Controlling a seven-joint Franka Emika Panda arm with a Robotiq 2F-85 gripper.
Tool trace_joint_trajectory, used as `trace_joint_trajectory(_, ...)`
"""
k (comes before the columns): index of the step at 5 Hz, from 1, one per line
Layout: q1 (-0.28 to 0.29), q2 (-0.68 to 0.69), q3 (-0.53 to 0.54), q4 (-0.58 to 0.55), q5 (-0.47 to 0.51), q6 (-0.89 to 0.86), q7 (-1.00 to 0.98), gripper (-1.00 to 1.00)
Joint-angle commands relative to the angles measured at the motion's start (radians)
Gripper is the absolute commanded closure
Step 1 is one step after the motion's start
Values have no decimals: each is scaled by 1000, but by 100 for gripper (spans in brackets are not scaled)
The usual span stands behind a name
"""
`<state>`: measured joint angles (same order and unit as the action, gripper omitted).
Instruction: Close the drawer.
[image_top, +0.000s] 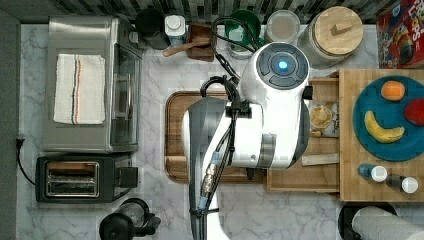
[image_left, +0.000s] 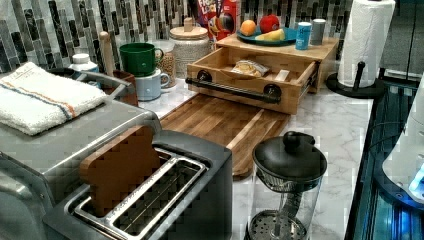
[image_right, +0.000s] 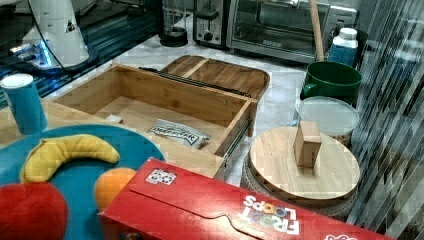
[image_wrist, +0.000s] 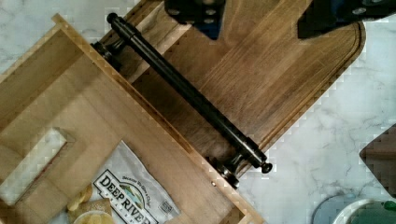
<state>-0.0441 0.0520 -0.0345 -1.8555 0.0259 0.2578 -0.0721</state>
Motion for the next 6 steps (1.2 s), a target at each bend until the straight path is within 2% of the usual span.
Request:
trace_joint_trajectory(1, -8, 0, 6, -1, 1, 2, -11, 100)
trace_joint_trajectory(2, 0, -120, 21, -235, 60, 262, -131, -100)
trace_joint_trajectory(4, 67, -142, 68, -271, 58, 276, -325, -100)
trace_joint_trajectory(5, 99, -157, 68, -291, 53, 300, -562, -100)
trace_joint_trajectory(6, 94, -126, 103, -265, 24, 267, -670, -100)
